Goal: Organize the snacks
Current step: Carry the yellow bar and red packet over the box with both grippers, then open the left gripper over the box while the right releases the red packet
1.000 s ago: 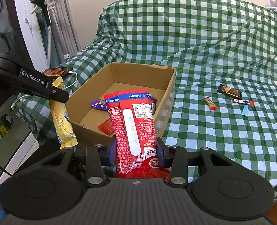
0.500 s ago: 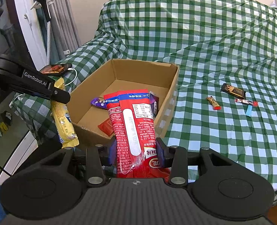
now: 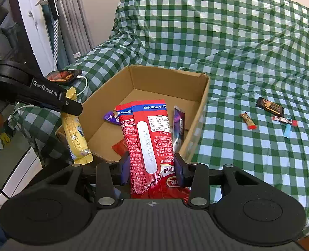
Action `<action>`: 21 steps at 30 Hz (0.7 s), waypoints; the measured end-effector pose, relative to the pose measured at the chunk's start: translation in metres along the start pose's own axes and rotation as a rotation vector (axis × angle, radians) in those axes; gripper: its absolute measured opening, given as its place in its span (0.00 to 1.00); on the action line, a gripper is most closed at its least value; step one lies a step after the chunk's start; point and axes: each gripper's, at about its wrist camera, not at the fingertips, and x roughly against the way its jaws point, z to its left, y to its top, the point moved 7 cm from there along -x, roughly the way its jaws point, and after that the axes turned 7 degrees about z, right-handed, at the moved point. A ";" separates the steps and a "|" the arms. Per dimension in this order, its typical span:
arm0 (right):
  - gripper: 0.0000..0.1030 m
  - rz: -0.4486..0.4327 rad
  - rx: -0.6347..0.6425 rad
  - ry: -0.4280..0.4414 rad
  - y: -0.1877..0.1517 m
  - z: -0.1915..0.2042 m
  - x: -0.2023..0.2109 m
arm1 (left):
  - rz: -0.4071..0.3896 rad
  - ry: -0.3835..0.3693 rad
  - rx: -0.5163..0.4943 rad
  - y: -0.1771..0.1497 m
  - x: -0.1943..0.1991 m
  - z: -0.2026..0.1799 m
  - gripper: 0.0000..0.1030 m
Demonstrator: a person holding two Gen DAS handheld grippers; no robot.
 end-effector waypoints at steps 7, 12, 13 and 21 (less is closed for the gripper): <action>0.42 0.004 0.007 0.013 0.022 0.006 -0.021 | -0.012 0.017 0.012 0.024 -0.013 0.010 0.27; 0.42 0.010 0.015 0.026 0.037 0.007 -0.040 | -0.008 0.024 0.018 0.040 -0.027 0.015 0.27; 0.42 0.011 0.017 0.029 0.040 0.006 -0.044 | -0.006 0.025 0.018 0.042 -0.030 0.016 0.27; 0.42 0.030 0.006 0.035 0.054 -0.003 -0.075 | 0.024 0.040 0.014 0.058 -0.061 0.019 0.27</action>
